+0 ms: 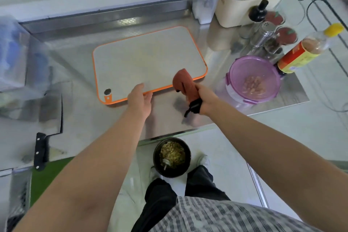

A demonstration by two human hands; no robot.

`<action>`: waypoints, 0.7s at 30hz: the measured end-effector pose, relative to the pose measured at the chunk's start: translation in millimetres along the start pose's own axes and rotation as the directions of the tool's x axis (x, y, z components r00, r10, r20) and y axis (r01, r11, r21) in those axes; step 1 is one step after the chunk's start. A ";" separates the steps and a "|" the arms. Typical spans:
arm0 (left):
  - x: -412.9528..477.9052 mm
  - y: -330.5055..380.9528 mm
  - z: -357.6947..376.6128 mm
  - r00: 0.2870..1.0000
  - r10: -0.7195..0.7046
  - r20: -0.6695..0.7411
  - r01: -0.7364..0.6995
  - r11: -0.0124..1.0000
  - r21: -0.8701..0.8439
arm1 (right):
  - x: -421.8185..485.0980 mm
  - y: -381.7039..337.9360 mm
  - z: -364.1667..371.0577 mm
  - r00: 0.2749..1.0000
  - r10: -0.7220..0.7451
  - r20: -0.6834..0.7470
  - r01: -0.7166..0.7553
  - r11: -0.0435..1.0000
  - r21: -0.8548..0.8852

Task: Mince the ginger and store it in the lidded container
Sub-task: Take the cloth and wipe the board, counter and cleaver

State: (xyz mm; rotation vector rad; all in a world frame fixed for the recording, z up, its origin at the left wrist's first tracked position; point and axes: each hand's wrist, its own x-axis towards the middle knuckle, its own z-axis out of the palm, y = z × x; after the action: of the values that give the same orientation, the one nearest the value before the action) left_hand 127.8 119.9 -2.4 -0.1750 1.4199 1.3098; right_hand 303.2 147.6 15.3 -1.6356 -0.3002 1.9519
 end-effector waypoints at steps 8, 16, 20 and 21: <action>20.3 7.9 25.1 0.986 0.113 -0.125 -0.119 0.992 -0.040 | -2.4 8.1 -47.1 0.995 0.076 -0.062 -0.076 0.997 0.003; 19.4 -28.5 63.3 0.964 0.266 0.006 -0.234 0.834 0.499 | -24.3 -1.6 -123.3 0.993 -0.003 -0.115 0.014 0.995 0.102; -12.1 -75.2 96.7 0.969 0.089 0.230 -0.224 0.708 0.670 | -30.8 -7.4 -157.7 0.978 -0.045 -0.205 0.083 0.980 0.179; -21.0 -87.7 106.5 0.955 0.046 0.293 -0.245 0.680 0.691 | -27.6 -9.6 -163.9 0.956 -0.070 -0.286 0.121 0.979 0.165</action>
State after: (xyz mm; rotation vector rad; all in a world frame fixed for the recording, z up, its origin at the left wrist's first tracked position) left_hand 262.1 156.9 -10.3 0.6401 1.6411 0.7578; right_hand 465.1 109.9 5.9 -1.7146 -0.0867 1.6011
